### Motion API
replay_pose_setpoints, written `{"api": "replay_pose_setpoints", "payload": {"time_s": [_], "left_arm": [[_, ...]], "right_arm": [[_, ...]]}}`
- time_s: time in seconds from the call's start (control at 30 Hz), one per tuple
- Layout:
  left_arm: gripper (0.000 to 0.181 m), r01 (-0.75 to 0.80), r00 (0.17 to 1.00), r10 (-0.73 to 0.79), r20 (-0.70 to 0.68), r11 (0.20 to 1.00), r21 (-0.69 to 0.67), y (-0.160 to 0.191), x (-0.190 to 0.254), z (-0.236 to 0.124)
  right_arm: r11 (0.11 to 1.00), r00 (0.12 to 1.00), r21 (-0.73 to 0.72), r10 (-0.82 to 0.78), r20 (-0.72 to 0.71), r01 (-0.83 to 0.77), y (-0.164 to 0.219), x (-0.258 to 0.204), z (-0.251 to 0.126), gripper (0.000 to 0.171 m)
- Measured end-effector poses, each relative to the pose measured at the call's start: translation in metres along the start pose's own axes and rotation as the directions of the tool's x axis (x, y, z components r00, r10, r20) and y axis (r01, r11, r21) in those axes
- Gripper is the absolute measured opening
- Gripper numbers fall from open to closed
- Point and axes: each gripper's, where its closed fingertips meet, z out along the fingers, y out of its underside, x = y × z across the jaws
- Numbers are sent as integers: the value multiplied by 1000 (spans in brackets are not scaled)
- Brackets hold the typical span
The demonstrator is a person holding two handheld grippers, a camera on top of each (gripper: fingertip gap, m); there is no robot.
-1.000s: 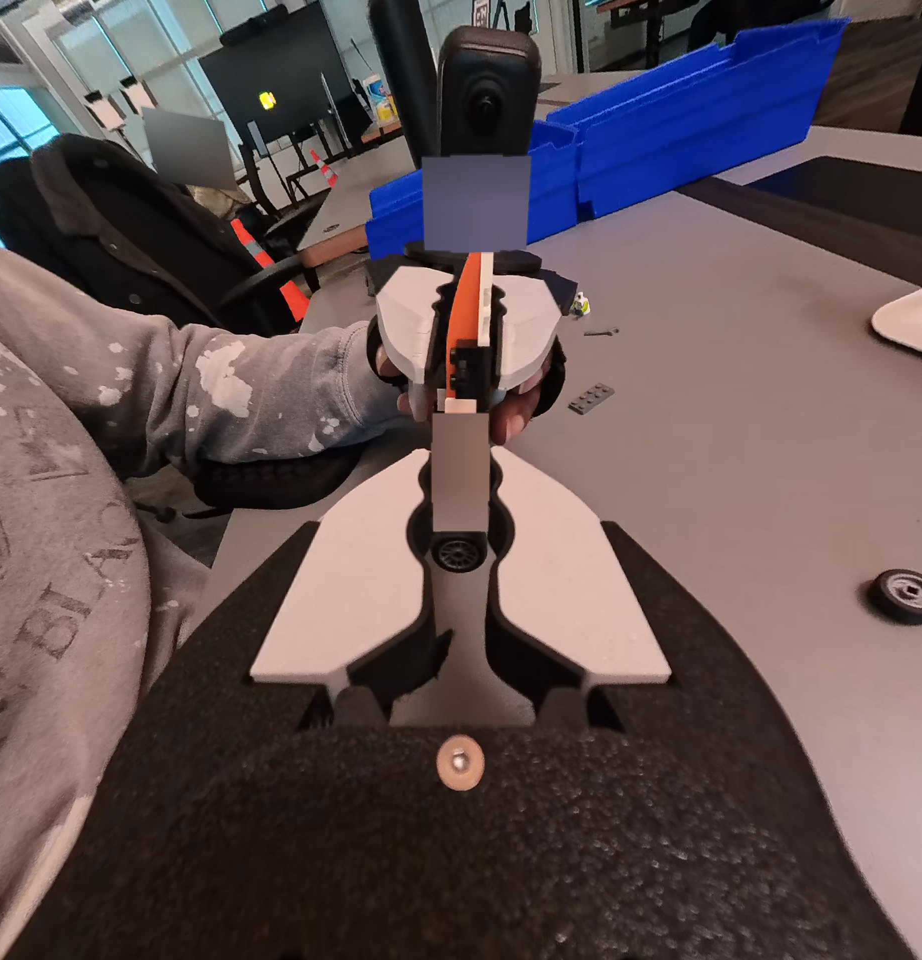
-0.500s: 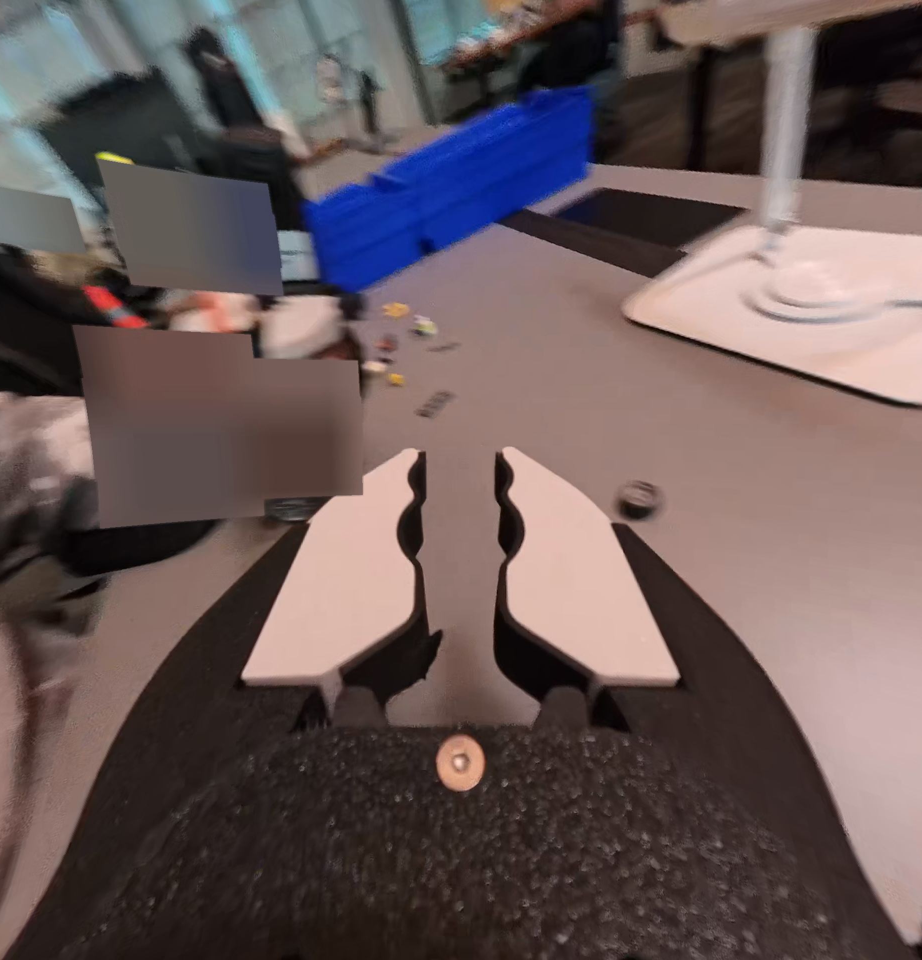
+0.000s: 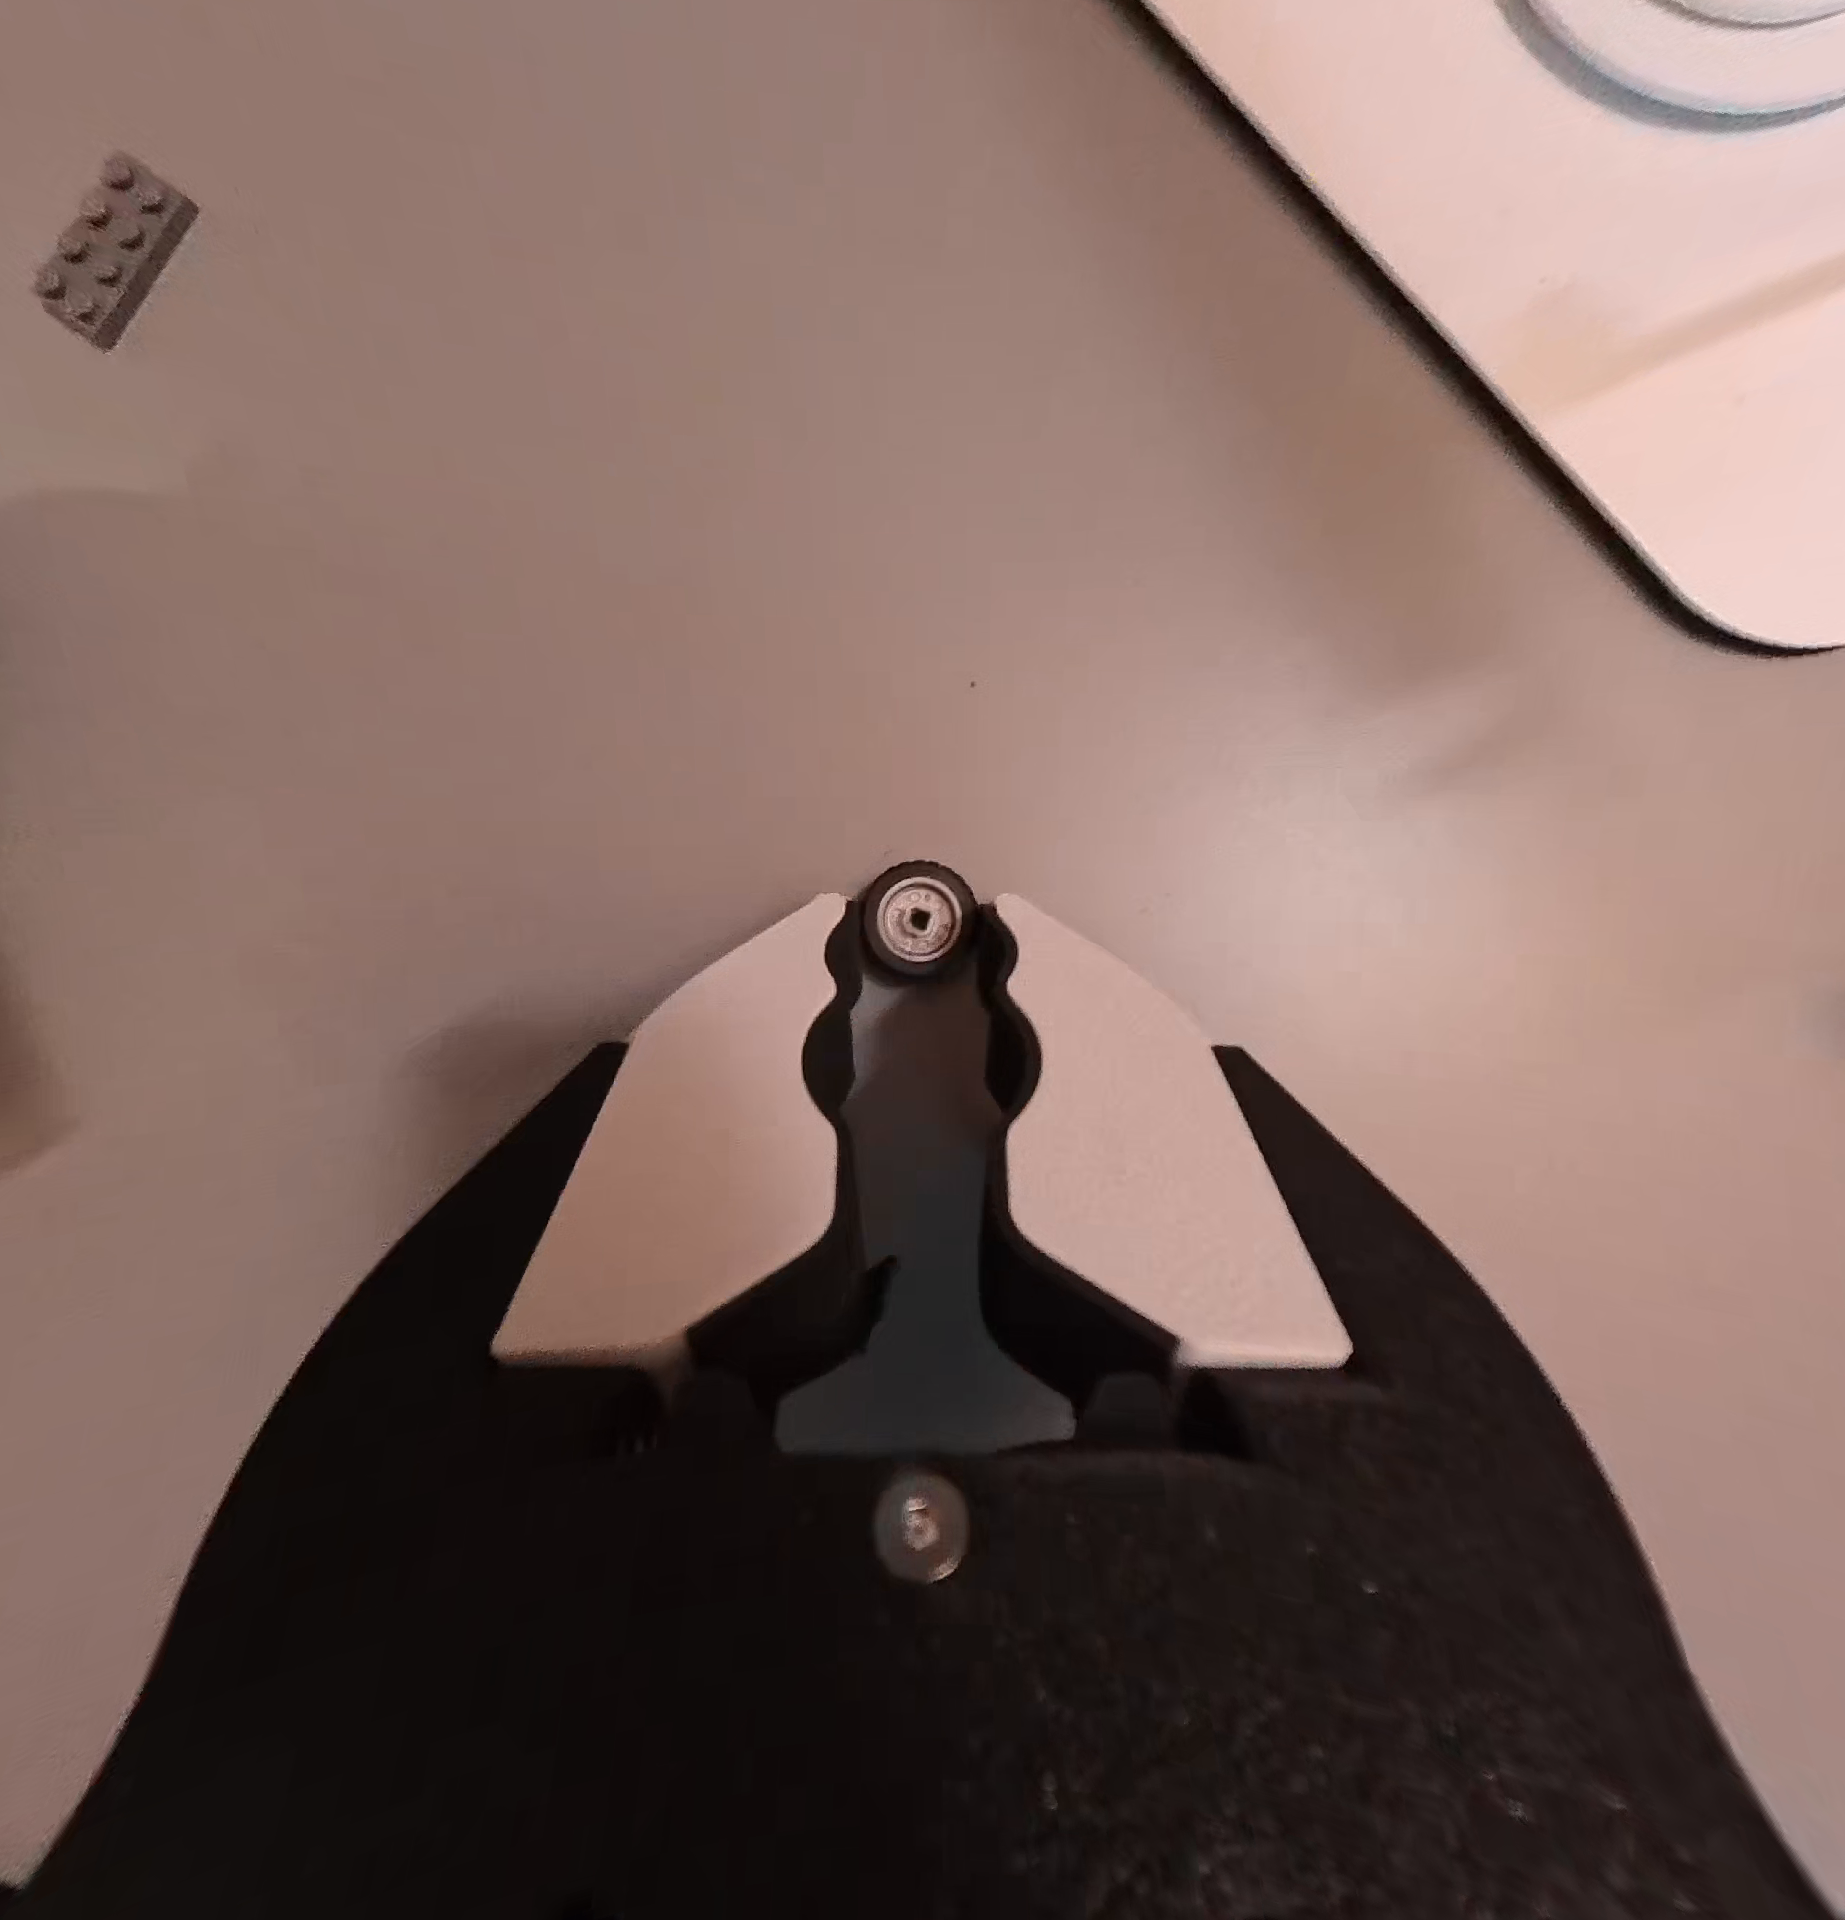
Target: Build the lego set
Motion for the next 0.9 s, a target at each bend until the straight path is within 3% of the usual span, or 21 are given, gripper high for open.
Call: {"api": "replay_pose_setpoints", "payload": {"time_s": [0.03, 0.1, 0.2, 0.3, 0.47, 0.7, 0.9], "left_arm": [[20, 1, 1000, -1, 5, 1000, 2, 0, -1, -1], [20, 11, 1000, -11, 5, 1000, 17, -2, -2, -2], [21, 35, 999, -34, -30, 997, 65, -11, 3, -3], [21, 68, 995, -60, -78, 993, 99, -17, 11, 1], [20, 66, 996, -61, -71, 995, 80, -13, 22, 16], [20, 98, 995, -98, -5, 990, 103, -19, 19, 24], [20, 104, 994, -108, 34, 989, 108, -20, 14, 23]], "right_arm": [[1000, 1000, 26, -4, 18, 4, -2, -5, -3, 21], [977, 988, 210, 6, 152, -38, -21, -33, -27, 21], [799, 907, 566, -63, 416, -204, -55, -92, -102, 21], [626, 851, 717, -159, 501, -306, -56, -129, -149, 21], [537, 789, 726, -169, 591, -429, -47, -145, -154, 21], [467, 639, 630, -165, 751, -620, -51, -143, -157, 20], [456, 614, 607, -154, 774, -651, -52, -140, -154, 21]]}}
